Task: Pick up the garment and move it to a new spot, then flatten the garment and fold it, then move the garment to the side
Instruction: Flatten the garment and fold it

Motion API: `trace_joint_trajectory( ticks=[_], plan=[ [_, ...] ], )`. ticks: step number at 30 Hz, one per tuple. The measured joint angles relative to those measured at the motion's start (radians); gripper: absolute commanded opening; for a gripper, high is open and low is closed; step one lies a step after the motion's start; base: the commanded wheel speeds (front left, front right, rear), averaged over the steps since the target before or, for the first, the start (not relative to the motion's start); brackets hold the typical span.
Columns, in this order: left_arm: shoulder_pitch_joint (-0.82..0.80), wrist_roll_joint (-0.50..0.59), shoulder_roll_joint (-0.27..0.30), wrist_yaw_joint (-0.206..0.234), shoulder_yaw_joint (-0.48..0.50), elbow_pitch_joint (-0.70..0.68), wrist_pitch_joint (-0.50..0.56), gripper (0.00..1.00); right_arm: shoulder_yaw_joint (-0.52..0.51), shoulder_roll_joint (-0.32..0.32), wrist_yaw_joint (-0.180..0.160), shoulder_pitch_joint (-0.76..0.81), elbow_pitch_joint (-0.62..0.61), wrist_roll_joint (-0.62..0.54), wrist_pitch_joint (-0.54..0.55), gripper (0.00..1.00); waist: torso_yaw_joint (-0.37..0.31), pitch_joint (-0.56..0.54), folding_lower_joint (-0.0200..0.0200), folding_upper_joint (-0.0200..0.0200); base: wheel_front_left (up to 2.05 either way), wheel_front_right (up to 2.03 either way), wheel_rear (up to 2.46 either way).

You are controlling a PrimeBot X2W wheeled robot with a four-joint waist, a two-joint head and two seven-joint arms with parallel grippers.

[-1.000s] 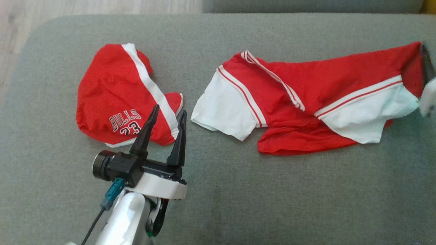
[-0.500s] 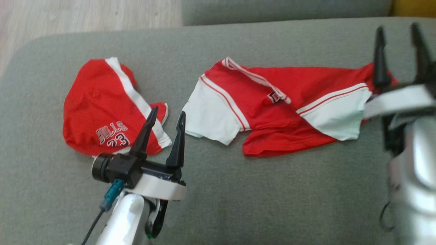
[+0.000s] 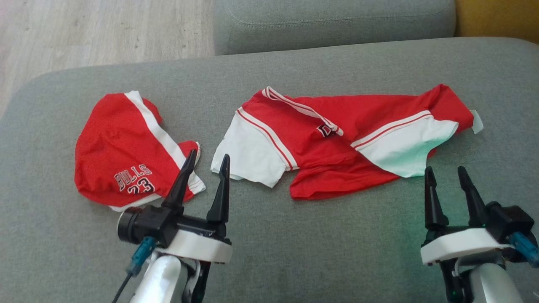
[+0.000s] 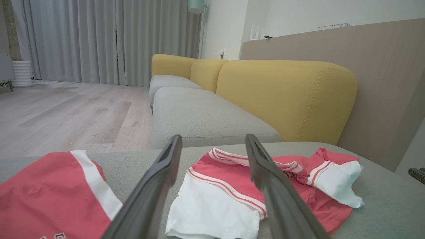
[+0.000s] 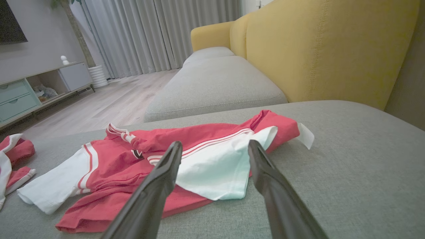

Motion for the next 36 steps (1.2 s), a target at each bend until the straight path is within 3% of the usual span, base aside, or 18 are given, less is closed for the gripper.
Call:
trace_joint_trajectory(
  ticks=[11,29,30,31,32,36],
  plan=[
    [0.012,-0.003,0.000,0.000,-0.003,0.001,0.000,1.00,-0.055,0.002,0.000,-0.038,0.092,-0.009,-0.017,1.00,0.008,0.022,0.0001,0.0000,0.00,0.00,0.00],
    [-0.030,0.009,0.000,-0.010,-0.016,0.012,0.000,1.00,-0.123,0.001,0.000,-0.278,0.508,0.013,0.028,1.00,0.064,0.115,0.0002,0.0000,0.00,0.00,0.00],
    [-0.030,0.009,0.000,-0.010,-0.015,0.013,0.000,1.00,-0.119,0.000,0.000,-0.287,0.523,0.015,0.021,0.81,0.064,0.115,0.0002,0.0000,0.00,0.00,0.00],
    [-0.030,0.009,0.000,-0.010,-0.015,0.014,0.000,1.00,-0.115,-0.001,0.000,-0.296,0.536,0.015,0.014,0.36,0.063,0.114,0.0002,0.0000,0.00,0.00,0.00],
    [-0.030,0.009,0.000,-0.010,-0.014,0.015,0.000,1.00,-0.113,-0.001,0.000,-0.305,0.550,0.015,0.008,0.00,0.062,0.113,0.0002,0.0000,0.00,0.00,0.00],
    [-0.030,0.013,0.000,-0.010,-0.014,0.019,0.000,1.00,-0.111,-0.001,0.000,-0.322,0.592,0.015,-0.010,0.00,0.056,0.102,0.0002,0.0000,0.00,0.00,0.00]
  ],
)
